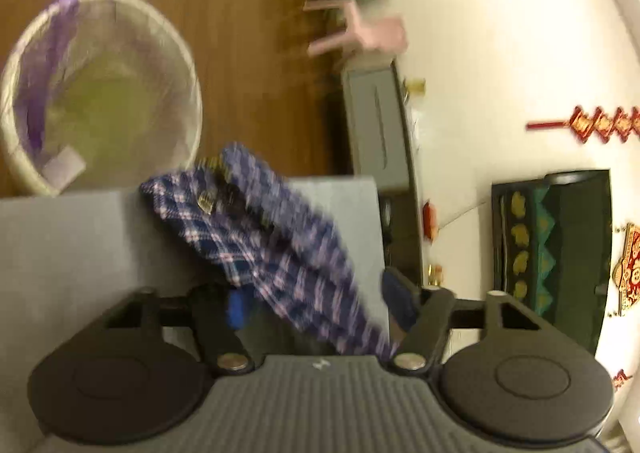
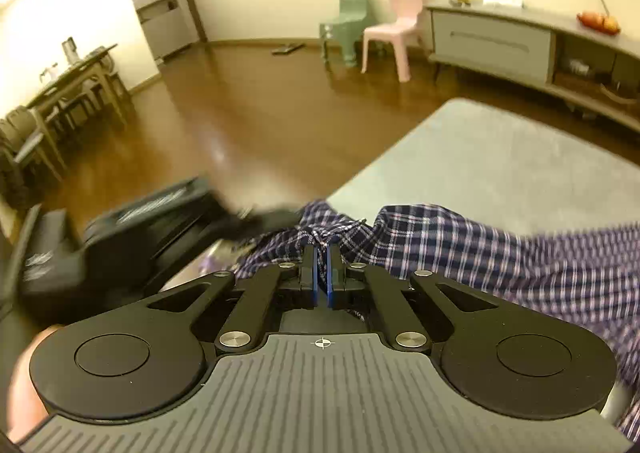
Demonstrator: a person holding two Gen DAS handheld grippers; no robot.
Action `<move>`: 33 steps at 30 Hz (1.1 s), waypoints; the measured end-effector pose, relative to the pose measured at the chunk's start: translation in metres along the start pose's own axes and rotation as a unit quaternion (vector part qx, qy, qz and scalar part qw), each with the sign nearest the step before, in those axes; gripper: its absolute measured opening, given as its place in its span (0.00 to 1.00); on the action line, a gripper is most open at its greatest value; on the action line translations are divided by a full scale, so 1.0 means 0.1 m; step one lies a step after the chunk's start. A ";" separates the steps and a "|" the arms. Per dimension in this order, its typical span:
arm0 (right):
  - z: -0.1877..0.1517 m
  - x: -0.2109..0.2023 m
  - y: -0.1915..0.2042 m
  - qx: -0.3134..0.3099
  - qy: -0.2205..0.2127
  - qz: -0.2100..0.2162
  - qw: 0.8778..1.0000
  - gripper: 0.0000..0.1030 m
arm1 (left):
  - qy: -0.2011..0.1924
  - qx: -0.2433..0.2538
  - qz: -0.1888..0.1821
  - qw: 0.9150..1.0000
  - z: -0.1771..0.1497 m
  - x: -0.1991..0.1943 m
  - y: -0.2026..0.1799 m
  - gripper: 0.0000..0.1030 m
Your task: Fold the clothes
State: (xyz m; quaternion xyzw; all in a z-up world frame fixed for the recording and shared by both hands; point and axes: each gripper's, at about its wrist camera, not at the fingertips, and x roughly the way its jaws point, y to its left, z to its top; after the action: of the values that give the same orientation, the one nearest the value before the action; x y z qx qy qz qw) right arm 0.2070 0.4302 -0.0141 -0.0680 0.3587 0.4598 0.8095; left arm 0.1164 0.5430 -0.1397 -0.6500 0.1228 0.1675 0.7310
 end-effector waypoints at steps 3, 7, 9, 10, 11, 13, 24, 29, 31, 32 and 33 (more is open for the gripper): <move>-0.17 -0.06 -0.08 0.006 0.014 0.001 1.000 0.00 | -0.010 0.027 -0.015 0.999 0.01 0.02 -0.01 0.05; -0.36 -0.33 -0.45 0.050 -0.004 -0.002 0.999 0.26 | -0.045 0.085 -0.030 0.995 0.00 -0.14 -0.22 0.04; -0.47 -0.50 -0.77 0.092 -0.027 -0.021 0.995 0.38 | -0.075 0.114 -0.051 0.989 -0.04 -0.27 -0.38 0.04; -0.54 -0.57 -0.96 0.121 -0.033 -0.037 0.991 0.40 | -0.078 0.146 -0.057 0.985 -0.13 -0.31 -0.50 0.04; -0.61 -0.60 -1.16 0.154 -0.032 -0.054 0.986 0.43 | -0.080 0.178 -0.063 0.979 -0.23 -0.34 -0.63 0.04; -0.77 -0.61 -1.57 0.216 -0.001 -0.084 0.973 0.43 | -0.086 0.241 -0.075 0.964 -0.41 -0.41 -0.88 0.04; -1.09 -1.80 -2.13 0.354 -0.121 0.082 0.924 0.88 | -0.017 0.816 -0.009 0.577 -3.29 -0.20 -1.33 0.05; -1.42 -1.77 -2.20 0.384 -0.075 0.105 0.914 0.88 | -0.026 0.881 0.005 0.473 -3.83 -0.23 -1.03 0.05; -1.51 -1.75 -2.24 0.401 -0.074 0.111 0.906 0.88 | -0.030 0.894 0.006 0.447 -3.92 -0.27 -0.96 0.05; -1.55 -1.74 -2.28 0.414 -0.079 0.116 0.900 0.88 | -0.031 0.898 0.008 0.439 -3.94 -0.27 -0.93 0.05; -1.60 -1.74 -2.32 0.426 -0.085 0.124 0.892 0.88 | -0.029 0.901 0.011 0.433 -3.96 -0.27 -0.91 0.05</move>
State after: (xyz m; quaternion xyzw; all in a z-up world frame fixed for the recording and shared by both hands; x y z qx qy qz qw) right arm 0.2520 0.1072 -0.0705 0.3677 0.4557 0.3633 0.7247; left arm 0.1435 0.1394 -0.0954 0.3835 0.1897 -0.0114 0.9038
